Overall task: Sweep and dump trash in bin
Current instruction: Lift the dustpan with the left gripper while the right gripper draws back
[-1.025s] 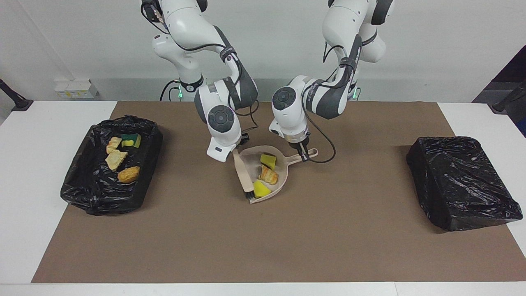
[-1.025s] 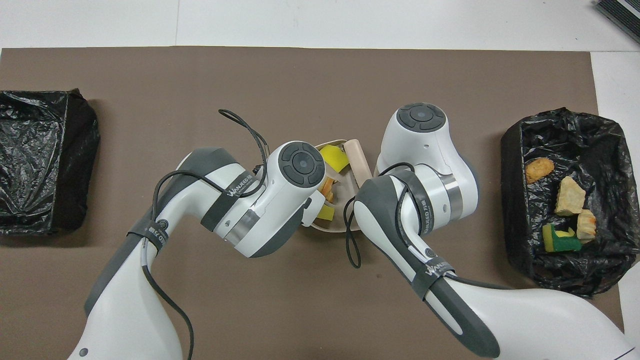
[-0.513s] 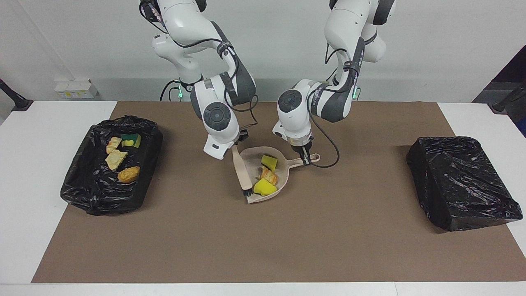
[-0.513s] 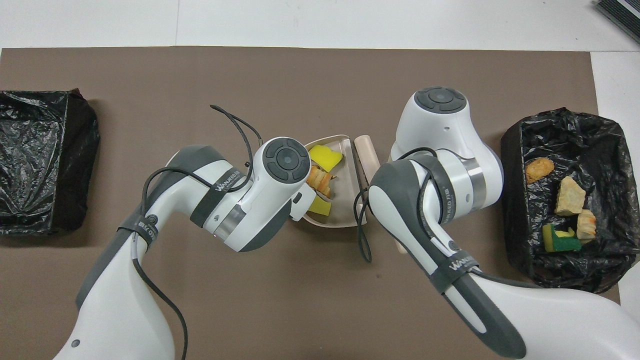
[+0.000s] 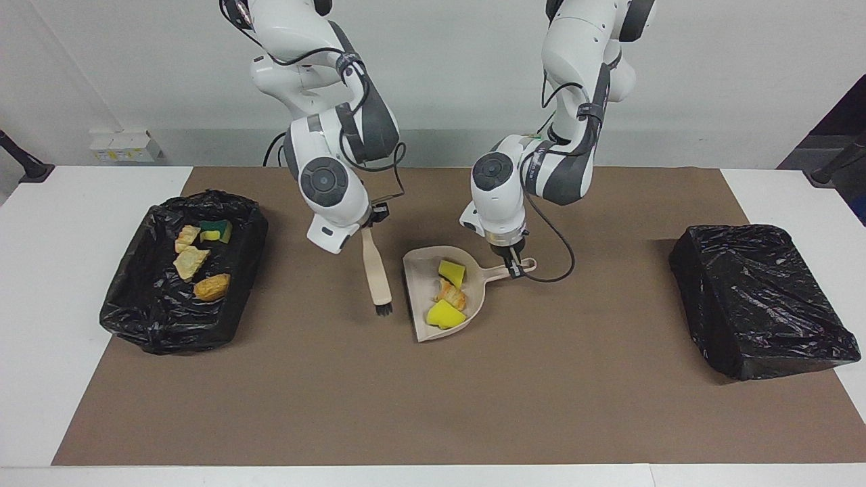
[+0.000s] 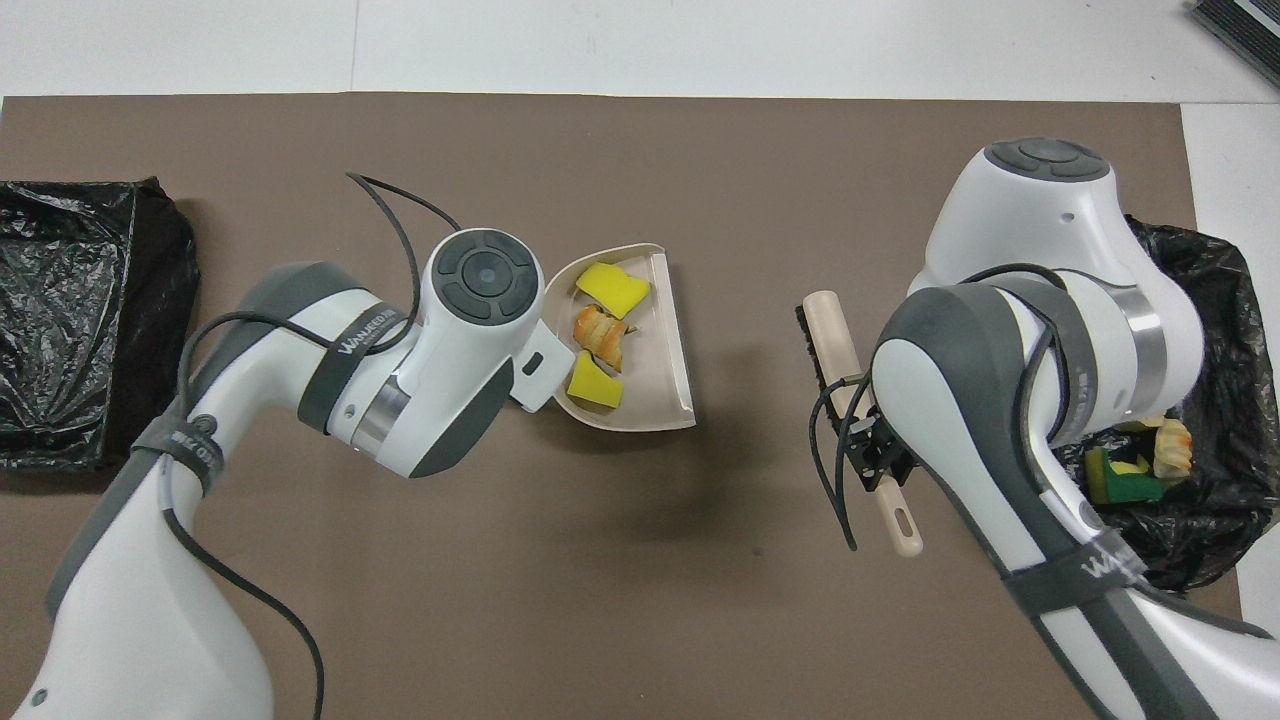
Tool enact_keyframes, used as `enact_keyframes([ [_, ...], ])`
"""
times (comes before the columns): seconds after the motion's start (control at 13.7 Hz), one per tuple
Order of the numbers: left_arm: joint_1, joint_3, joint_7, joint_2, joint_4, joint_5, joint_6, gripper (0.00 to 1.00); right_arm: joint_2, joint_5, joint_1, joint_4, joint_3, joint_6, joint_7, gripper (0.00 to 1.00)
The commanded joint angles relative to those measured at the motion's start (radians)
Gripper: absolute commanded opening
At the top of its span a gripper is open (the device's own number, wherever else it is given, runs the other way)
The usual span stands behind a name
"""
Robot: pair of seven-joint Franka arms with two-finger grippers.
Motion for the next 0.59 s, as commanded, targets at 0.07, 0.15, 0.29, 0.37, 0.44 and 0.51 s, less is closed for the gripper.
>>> enact_keyframes([
  [0.07, 0.094, -0.006, 0.141, -0.048, 0.055, -0.011, -0.083, 0.0, -0.101, 0.093, 0.038, -0.15, 0.012, 0.03, 0.098, 0.0],
  [0.15, 0.119, -0.003, 0.193, -0.063, 0.067, -0.035, -0.094, 0.0, -0.121, 0.124, 0.07, -0.178, 0.013, 0.051, 0.132, 0.0],
  [0.29, 0.177, 0.006, 0.288, -0.082, 0.095, -0.048, -0.122, 0.0, -0.171, 0.159, 0.186, -0.262, 0.015, 0.212, 0.264, 0.0],
  [0.37, 0.22, 0.003, 0.346, -0.083, 0.115, -0.05, -0.14, 0.0, -0.184, 0.202, 0.233, -0.285, 0.015, 0.287, 0.33, 0.0],
  [0.44, 0.26, 0.003, 0.412, -0.086, 0.138, -0.05, -0.16, 0.0, -0.191, 0.253, 0.252, -0.292, 0.015, 0.309, 0.362, 0.0],
  [0.51, 0.296, 0.004, 0.48, -0.086, 0.164, -0.053, -0.178, 0.0, -0.196, 0.281, 0.28, -0.292, 0.016, 0.314, 0.375, 0.0],
])
